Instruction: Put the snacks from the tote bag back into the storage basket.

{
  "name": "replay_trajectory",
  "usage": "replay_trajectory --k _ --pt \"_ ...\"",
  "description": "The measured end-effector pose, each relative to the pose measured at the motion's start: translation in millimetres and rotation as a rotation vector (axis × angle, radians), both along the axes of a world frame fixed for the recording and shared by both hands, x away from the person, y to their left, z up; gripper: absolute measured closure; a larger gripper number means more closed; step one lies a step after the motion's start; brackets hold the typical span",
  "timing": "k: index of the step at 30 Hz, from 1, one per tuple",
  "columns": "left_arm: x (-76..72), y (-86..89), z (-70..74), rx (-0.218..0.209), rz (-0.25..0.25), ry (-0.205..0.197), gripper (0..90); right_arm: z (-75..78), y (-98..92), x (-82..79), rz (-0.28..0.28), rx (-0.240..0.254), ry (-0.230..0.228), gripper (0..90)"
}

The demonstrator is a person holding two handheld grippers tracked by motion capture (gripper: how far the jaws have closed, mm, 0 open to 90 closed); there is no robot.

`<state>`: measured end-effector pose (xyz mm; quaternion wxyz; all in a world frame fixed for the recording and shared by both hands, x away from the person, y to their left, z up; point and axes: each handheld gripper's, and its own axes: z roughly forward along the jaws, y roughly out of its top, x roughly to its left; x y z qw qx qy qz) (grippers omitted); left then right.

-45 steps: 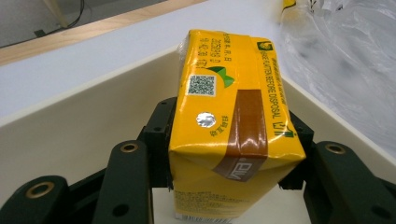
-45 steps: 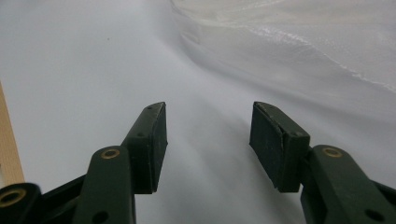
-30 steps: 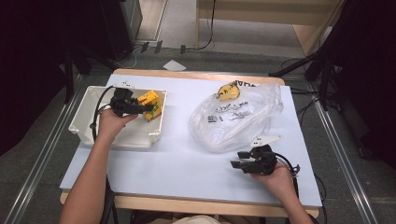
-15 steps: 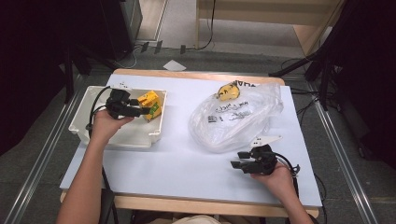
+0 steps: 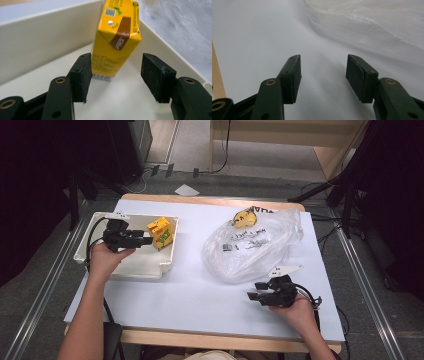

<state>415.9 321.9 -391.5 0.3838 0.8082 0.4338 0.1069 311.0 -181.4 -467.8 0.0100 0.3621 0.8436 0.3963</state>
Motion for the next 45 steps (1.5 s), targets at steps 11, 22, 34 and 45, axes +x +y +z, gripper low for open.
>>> replay_trajectory --k 11,22,34,45 --pt "-12.1 -2.9 -5.1 -0.025 -0.009 -0.003 58.1 1.3 1.0 1.6 0.007 0.000 -0.010 46.7" --pt "-17.0 -7.6 -7.7 -0.062 -0.040 -0.006 83.7 0.9 1.7 2.3 0.017 -0.004 -0.010 46.7" --pt "-16.6 -18.8 -14.4 -0.059 -0.052 -0.015 90.0 0.6 2.6 2.3 0.020 -0.008 -0.016 46.6" --pt "-8.3 -23.0 -26.4 -0.031 -0.036 0.015 90.0 1.8 3.6 0.8 0.022 -0.006 -0.022 46.6"
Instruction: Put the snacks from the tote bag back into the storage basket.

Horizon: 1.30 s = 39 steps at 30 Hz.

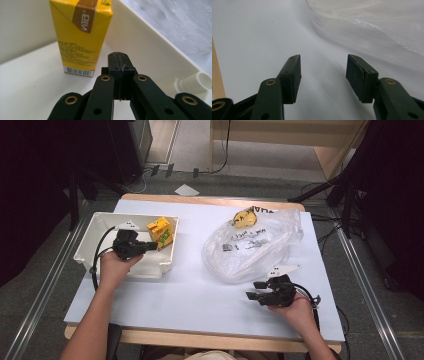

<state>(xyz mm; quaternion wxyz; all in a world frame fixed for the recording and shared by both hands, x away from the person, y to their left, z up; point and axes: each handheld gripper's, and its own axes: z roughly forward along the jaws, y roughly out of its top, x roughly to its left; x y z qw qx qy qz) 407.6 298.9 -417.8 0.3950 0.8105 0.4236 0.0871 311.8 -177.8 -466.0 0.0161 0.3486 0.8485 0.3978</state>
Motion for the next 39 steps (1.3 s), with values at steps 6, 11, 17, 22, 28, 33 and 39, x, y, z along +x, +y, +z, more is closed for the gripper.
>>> replay_trajectory --k 6,11,17,22,28,33,39 --pt "4.3 -5.2 -8.7 0.033 0.000 -0.001 90.0 -0.2 0.0 -0.3 -0.001 -0.001 0.000 46.7" --pt "7.4 -7.1 -13.6 0.041 0.007 0.001 90.0 -0.4 -0.3 -1.0 -0.001 -0.003 0.004 46.7" --pt "9.4 -7.5 -16.6 0.043 0.009 0.011 90.0 -0.5 -0.5 -1.2 0.000 -0.001 0.000 46.7" --pt "10.2 -7.9 -17.7 0.047 0.006 0.011 90.0 -0.6 -0.3 -1.5 -0.001 -0.003 0.006 46.7" --pt "11.6 -7.5 -19.4 0.045 0.001 0.023 90.0 -0.8 -0.4 -1.4 -0.003 -0.001 0.005 46.7" --pt "12.5 -6.1 -19.9 0.049 0.008 0.025 90.0 -0.6 -0.3 -1.6 -0.001 -0.003 0.007 46.7" --pt "13.9 -3.9 -20.7 0.047 0.019 0.022 90.0 -0.9 -0.1 -1.6 0.001 -0.003 0.007 46.7"
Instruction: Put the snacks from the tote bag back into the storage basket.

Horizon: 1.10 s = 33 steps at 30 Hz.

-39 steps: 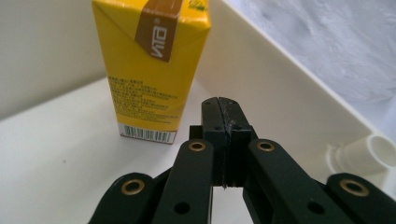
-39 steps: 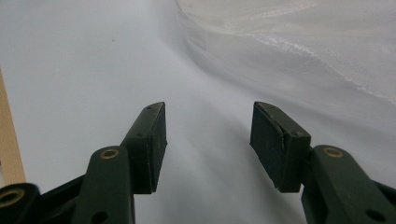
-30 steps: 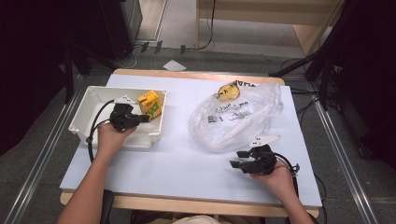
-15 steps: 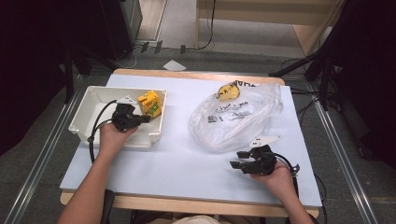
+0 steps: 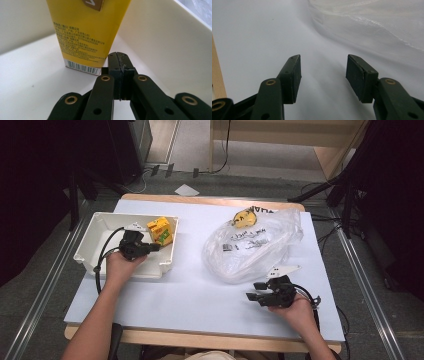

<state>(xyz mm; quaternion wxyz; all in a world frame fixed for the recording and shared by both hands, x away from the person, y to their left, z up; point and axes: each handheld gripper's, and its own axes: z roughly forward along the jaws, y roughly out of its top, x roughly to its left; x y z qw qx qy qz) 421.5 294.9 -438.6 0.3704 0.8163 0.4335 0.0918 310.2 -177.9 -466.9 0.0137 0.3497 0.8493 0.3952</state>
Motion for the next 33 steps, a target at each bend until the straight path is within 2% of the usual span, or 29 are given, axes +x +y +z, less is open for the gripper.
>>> replay_trajectory --k 10,22,33 --pt "6.4 5.1 -2.1 -0.020 0.042 0.003 90.0 -0.3 0.9 0.2 0.008 -0.003 -0.007 46.7" --pt "9.7 7.2 -3.0 -0.016 0.076 -0.014 90.0 -0.5 1.5 0.3 0.010 -0.005 -0.003 46.7" --pt "11.9 9.1 -3.4 -0.017 0.099 -0.012 90.0 -0.8 2.9 -0.1 0.011 -0.004 -0.002 46.7"
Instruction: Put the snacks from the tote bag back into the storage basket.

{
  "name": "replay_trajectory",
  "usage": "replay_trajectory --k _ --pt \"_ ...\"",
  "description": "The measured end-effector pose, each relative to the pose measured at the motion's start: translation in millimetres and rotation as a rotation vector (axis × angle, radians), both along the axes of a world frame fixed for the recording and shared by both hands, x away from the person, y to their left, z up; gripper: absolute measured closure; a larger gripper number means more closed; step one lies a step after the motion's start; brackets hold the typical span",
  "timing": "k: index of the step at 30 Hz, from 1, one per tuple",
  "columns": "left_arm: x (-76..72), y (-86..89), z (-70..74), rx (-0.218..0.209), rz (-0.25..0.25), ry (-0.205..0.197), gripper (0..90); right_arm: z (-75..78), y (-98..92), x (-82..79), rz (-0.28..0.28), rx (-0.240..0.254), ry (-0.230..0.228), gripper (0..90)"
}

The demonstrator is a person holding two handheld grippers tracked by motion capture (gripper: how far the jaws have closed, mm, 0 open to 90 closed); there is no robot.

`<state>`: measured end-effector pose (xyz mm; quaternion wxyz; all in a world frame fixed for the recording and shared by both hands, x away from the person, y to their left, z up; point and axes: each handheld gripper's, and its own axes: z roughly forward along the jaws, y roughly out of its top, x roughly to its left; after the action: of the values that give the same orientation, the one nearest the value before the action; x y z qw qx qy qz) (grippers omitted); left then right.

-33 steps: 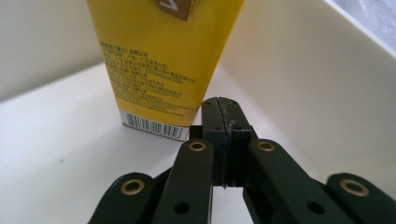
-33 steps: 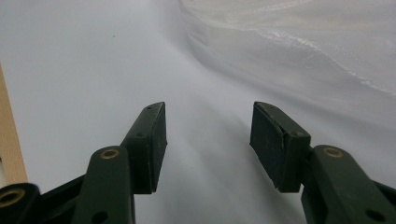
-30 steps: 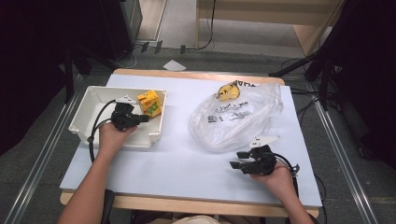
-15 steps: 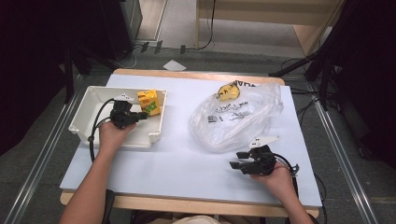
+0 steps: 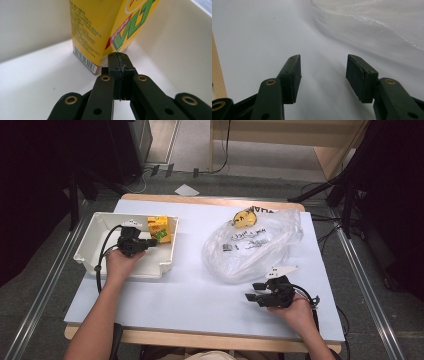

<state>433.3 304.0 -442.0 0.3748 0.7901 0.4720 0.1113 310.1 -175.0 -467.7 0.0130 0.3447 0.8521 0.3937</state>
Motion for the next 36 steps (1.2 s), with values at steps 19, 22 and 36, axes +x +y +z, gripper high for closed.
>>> replay_trajectory --k 19,22,36 --pt "4.3 6.0 -0.5 -0.030 0.022 0.013 90.0 -0.9 0.3 0.8 -0.002 -0.003 0.007 46.7" --pt "4.7 7.0 -0.3 -0.030 0.029 0.014 90.0 -1.0 0.1 1.0 -0.002 -0.002 0.006 46.8" --pt "0.7 10.1 5.7 -0.051 0.014 0.026 88.1 -0.6 -1.2 1.0 0.001 -0.002 0.002 46.7"
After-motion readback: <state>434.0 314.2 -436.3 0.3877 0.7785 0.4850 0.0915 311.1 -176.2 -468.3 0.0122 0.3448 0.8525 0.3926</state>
